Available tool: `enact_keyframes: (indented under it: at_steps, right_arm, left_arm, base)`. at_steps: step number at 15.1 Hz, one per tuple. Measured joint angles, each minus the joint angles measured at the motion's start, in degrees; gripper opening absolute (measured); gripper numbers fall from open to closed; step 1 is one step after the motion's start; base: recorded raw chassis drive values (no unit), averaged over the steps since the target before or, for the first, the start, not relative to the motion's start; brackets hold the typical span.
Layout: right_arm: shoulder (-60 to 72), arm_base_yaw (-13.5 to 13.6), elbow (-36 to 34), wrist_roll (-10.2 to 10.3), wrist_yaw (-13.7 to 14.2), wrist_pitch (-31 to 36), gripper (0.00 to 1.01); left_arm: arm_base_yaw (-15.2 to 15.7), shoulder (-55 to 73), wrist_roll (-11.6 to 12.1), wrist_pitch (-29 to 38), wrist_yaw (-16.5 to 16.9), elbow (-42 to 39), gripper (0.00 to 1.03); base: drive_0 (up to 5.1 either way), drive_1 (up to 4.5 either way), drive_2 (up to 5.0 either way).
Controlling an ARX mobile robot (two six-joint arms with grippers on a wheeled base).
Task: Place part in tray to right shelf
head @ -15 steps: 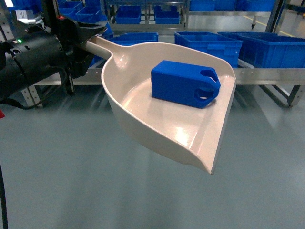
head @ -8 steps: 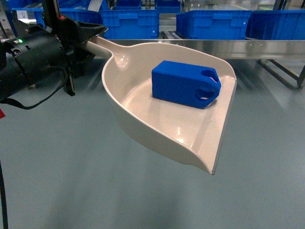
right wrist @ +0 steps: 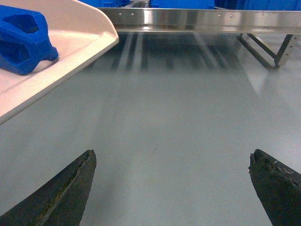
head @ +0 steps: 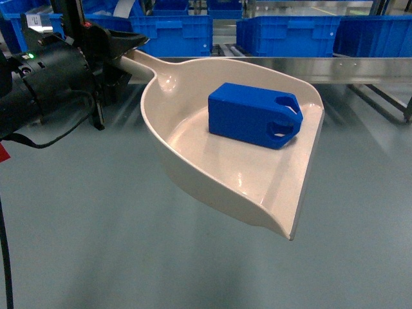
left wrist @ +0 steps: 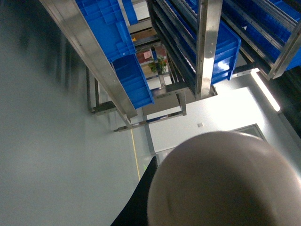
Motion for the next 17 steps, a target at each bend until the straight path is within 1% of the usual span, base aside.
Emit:
enact_keyframes:
  at_steps: [2, 6, 12, 17]
  right_arm:
    - [0.0, 0.0, 0.0, 0.0, 0.0, 0.0, 0.98]
    - [0.0, 0.0, 0.0, 0.0, 0.0, -0.1, 0.98]
    - [0.0, 0.0, 0.0, 0.0, 0.0, 0.0, 0.98]
    - [0.0, 0.0, 0.0, 0.0, 0.2, 0.0, 0.98]
  left_arm:
    - [0.1, 0.0, 0.0, 0.0, 0.0, 0.0, 0.14]
    - [0.5, 0.0, 0.0, 0.0, -0.4, 0.0, 0.14]
    - [0.2, 0.0, 0.0, 0.0, 0.0, 0.0, 0.14]
    - [-0.6, 0.0, 0.0, 0.1, 0.4, 0.0, 0.14]
  base:
    - [-0.1, 3.85, -4.1]
    - [2.8, 2.08, -5.0]
    - [2.8, 2.11, -5.0]
    - [0.9, 4.73, -2.9]
